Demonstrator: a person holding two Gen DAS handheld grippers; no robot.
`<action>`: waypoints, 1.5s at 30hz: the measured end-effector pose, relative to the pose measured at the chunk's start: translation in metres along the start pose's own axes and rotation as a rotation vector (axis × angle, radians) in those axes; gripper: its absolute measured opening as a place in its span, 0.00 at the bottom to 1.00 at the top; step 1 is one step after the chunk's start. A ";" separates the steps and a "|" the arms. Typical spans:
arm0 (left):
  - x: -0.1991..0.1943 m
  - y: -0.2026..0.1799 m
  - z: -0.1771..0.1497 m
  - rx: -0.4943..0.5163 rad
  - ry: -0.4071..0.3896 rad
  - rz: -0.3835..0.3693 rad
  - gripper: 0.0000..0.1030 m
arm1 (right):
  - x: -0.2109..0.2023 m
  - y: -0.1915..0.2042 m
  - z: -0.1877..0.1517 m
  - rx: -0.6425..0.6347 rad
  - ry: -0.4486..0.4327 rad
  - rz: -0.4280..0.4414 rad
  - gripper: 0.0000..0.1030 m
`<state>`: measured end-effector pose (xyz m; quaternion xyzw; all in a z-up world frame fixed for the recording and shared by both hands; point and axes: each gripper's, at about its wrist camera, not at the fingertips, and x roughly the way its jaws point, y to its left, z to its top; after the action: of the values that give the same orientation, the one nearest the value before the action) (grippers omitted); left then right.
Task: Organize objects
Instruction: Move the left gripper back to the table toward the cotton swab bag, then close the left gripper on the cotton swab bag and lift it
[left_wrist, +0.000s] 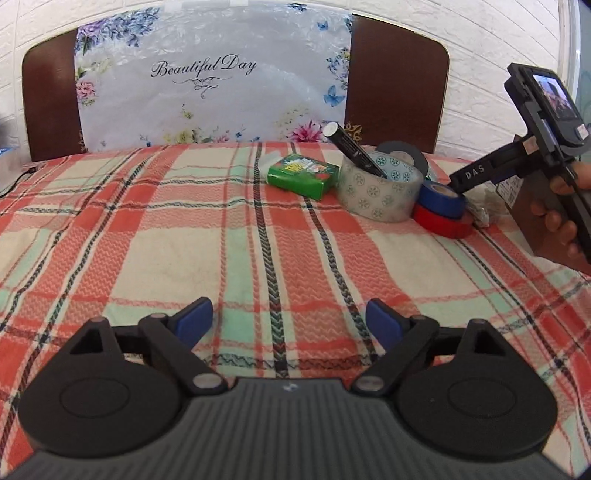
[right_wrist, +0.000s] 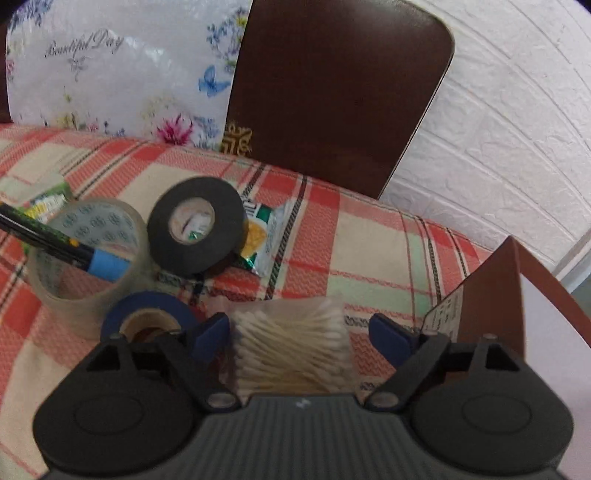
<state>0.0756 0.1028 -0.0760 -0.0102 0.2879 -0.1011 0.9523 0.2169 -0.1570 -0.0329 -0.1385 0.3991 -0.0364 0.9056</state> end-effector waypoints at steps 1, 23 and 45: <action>0.000 0.002 0.000 -0.011 -0.002 -0.012 0.89 | 0.003 -0.004 0.001 0.017 0.005 0.021 0.86; -0.006 -0.034 0.053 -0.087 0.039 -0.283 0.90 | -0.142 -0.001 -0.114 0.008 -0.165 0.213 0.62; 0.091 -0.116 0.078 -0.133 0.300 -0.438 0.40 | -0.070 -0.019 -0.107 0.092 -0.139 0.294 0.47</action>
<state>0.1707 -0.0316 -0.0518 -0.1197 0.4227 -0.2858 0.8517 0.0918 -0.1872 -0.0467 -0.0391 0.3493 0.0878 0.9321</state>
